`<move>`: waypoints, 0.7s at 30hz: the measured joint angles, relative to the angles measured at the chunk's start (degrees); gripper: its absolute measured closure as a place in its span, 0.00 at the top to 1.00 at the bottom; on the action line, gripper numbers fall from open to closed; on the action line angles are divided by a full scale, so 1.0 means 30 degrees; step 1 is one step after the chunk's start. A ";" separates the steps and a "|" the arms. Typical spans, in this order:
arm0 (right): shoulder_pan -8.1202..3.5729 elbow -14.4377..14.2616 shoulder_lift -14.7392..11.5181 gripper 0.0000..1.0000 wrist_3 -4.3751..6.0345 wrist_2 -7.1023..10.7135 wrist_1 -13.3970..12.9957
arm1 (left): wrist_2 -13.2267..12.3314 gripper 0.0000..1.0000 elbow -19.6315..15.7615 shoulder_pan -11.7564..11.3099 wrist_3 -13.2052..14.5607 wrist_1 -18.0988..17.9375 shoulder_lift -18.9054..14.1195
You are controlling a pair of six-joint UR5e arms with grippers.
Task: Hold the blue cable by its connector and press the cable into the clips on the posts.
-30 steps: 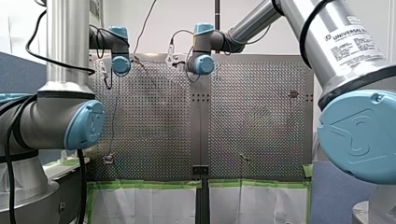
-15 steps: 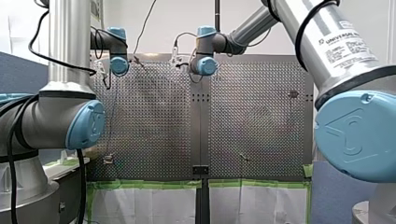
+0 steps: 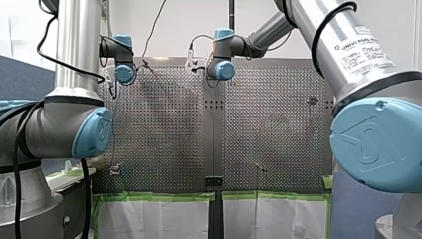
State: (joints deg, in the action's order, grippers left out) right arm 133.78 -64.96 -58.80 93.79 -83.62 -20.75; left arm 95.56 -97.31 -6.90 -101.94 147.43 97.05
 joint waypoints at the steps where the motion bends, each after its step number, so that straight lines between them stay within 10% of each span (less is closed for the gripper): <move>1: -0.0028 0.0186 0.0173 0.00 0.0001 0.0074 0.0143 | -0.0093 0.00 0.0100 -0.0022 -0.0034 -0.0008 0.0090; 21: -0.0648 0.3747 0.2108 0.00 0.0353 0.0396 0.1640 | -0.0765 0.00 0.0823 -0.0479 -0.1077 0.0043 0.0957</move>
State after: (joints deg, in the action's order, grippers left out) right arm 131.84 -53.72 -52.48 94.85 -82.43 -15.83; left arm 93.27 -94.84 -8.34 -105.17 147.55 99.92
